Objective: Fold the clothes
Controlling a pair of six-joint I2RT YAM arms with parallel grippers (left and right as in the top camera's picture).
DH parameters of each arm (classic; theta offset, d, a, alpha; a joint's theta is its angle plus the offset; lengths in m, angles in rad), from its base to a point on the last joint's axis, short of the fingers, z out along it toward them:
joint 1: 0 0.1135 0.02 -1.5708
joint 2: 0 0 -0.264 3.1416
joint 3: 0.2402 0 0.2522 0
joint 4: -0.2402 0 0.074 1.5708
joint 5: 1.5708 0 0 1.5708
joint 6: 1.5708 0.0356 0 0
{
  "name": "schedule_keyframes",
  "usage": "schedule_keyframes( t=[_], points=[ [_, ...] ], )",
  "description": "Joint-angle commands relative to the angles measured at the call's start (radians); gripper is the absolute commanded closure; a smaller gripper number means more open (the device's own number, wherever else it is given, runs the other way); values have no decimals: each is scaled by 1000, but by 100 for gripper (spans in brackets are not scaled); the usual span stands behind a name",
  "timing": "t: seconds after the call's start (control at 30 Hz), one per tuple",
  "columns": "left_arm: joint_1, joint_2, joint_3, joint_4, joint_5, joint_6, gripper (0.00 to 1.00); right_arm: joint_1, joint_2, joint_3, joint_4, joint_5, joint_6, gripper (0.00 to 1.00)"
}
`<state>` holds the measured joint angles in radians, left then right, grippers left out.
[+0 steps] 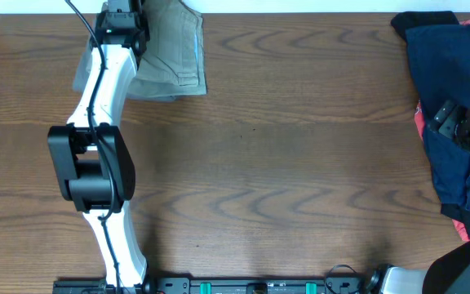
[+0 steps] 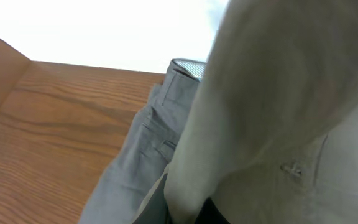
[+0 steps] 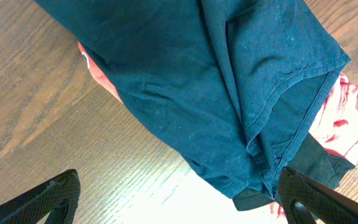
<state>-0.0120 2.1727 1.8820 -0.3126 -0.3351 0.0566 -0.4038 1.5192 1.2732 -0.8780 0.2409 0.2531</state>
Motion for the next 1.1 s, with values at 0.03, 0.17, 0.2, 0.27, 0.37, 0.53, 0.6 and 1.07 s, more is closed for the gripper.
schedule_keyframes(
  t=[0.03,0.17,0.2,0.27,0.37,0.53,0.6,1.07],
  points=[
    [30,28,28,30,-22,51,94,-8,-8,3,-2,13,12,1],
    [56,44,28,50,-22,51,94,-8,-8,3,-2,13,12,1],
    [63,46,28,50,-21,51,93,-8,-8,3,-2,13,12,1],
    [75,55,28,50,-21,51,83,-8,-8,3,-2,13,12,1],
    [92,63,27,48,-22,51,75,-8,-8,3,-2,13,12,1],
    [112,62,27,35,-23,51,70,-8,-8,3,-2,13,12,1],
    [114,54,27,17,-25,51,70,-8,-8,3,-2,13,12,1],
    [87,30,26,-160,14,-107,69,-8,-8,3,-2,13,12,1]
  ],
)
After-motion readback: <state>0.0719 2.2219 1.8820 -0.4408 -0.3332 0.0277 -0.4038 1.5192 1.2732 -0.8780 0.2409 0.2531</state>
